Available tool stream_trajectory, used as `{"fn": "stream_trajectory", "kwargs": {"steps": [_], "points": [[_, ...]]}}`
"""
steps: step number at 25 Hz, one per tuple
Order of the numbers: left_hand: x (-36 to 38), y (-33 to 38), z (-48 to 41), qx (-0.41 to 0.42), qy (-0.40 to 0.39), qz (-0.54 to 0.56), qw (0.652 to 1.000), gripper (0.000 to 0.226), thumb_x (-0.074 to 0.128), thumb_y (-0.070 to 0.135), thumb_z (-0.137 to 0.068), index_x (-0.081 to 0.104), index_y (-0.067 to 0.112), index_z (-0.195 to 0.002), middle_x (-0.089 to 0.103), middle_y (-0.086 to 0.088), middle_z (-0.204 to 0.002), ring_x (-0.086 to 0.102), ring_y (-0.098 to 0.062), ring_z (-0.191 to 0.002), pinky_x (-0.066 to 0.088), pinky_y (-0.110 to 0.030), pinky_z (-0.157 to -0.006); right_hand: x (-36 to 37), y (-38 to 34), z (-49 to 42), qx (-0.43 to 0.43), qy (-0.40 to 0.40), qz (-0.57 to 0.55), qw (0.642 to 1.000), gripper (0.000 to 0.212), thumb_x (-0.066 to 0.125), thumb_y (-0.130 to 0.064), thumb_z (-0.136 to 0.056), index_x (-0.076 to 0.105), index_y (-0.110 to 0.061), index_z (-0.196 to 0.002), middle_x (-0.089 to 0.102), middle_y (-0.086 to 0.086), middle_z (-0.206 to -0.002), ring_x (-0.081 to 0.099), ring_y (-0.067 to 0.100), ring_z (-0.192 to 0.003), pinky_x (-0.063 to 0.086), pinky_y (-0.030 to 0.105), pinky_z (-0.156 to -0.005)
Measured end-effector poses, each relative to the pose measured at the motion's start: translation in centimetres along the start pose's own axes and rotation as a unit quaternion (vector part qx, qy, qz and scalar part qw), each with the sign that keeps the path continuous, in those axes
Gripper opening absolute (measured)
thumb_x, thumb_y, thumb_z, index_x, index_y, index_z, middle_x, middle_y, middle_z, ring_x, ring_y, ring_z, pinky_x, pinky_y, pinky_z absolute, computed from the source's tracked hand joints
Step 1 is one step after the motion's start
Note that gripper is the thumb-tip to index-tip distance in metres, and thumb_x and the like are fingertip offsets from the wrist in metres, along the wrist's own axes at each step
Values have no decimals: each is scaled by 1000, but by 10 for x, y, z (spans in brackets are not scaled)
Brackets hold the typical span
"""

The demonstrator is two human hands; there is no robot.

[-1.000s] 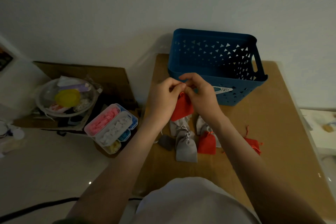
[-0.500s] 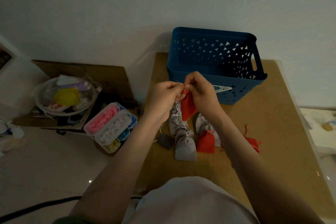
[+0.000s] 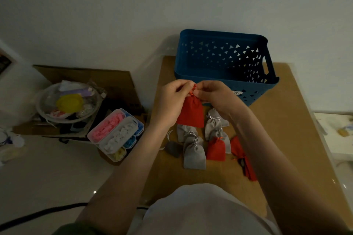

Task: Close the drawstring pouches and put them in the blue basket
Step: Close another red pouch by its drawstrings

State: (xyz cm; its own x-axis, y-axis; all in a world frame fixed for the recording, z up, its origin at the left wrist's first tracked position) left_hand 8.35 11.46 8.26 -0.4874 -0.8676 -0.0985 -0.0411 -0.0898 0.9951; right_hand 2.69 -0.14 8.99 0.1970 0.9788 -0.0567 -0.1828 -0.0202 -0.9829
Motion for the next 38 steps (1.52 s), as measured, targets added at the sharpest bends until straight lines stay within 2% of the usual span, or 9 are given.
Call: {"fn": "stream_trajectory", "kwargs": {"steps": [3,8,13,19,23,27,31,35,38], "points": [[-1,1,-3,-4,-11,0,1000,15,58,27,-92,72,28,-88,71,7,-85,65,-9,-85,52,-33,-83,1,0,0,0,-3,3,1000,17,51,0,-94,58,-9,-81,59,2,-76,56,9,-69,46,18,-69],[-1,7,-4,-58,-81,135,986,13,54,7,-93,67,3,-93,67,5,-75,60,-1,-71,49,-16,-69,3,4,4,34,-83,-170,981,8,52,-8,-91,57,-5,-87,60,4,-78,58,9,-68,48,19,-68],[-7,14,-5,-86,-166,124,975,11,56,2,-89,64,7,-85,62,7,-69,54,0,-64,48,-14,-65,4,8,5,34,-121,-199,972,8,51,-11,-90,54,-4,-89,58,3,-76,54,8,-63,46,17,-62],[-16,23,-12,-69,-225,-61,970,10,64,1,-85,62,9,-79,67,3,-74,64,0,-70,49,-13,-67,4,5,6,-1,-100,19,995,19,45,-5,-97,53,-10,-81,52,-3,-69,49,6,-65,39,19,-67],[-16,24,-15,-35,-216,-199,955,15,68,4,-82,61,12,-72,62,7,-70,55,7,-60,44,-11,-61,6,6,5,31,-62,109,992,23,47,-4,-97,55,-15,-78,52,-2,-72,47,9,-69,37,23,-68],[-13,17,-14,3,-211,-317,924,18,67,5,-81,59,17,-70,57,9,-69,50,-1,-61,43,-22,-62,10,11,-3,8,-37,250,967,21,50,-4,-94,55,-15,-77,50,-5,-76,47,8,-75,34,24,-71],[-4,14,-8,69,-191,-405,892,15,60,1,-82,52,13,-83,51,5,-73,52,-15,-71,42,-28,-62,19,18,-11,-32,-43,381,923,11,49,-7,-94,58,-6,-89,52,8,-88,48,20,-86,30,25,-72],[5,16,4,224,-84,-457,857,11,49,-1,-86,49,5,-95,54,-9,-85,52,-24,-81,44,-36,-67,13,20,-9,8,51,197,979,19,46,-13,-98,59,-4,-88,58,13,-89,53,22,-86,41,37,-81],[12,12,17,378,-29,-453,807,14,42,5,-87,56,3,-91,58,-11,-81,54,-23,-74,47,-31,-64,11,23,-6,58,81,137,986,28,43,-15,-99,61,4,-90,62,21,-83,55,22,-75,46,39,-72]]}}
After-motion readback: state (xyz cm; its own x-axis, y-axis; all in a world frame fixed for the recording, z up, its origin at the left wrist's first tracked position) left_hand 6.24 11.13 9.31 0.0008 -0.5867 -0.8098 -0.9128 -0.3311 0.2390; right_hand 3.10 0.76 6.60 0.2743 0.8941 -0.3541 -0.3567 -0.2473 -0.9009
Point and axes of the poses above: each hand's wrist, its own z-axis away from the middle knuckle, its own x-axis out of the palm, y = z × x, the point moved 4 cm from there along -z, towards the middle knuckle
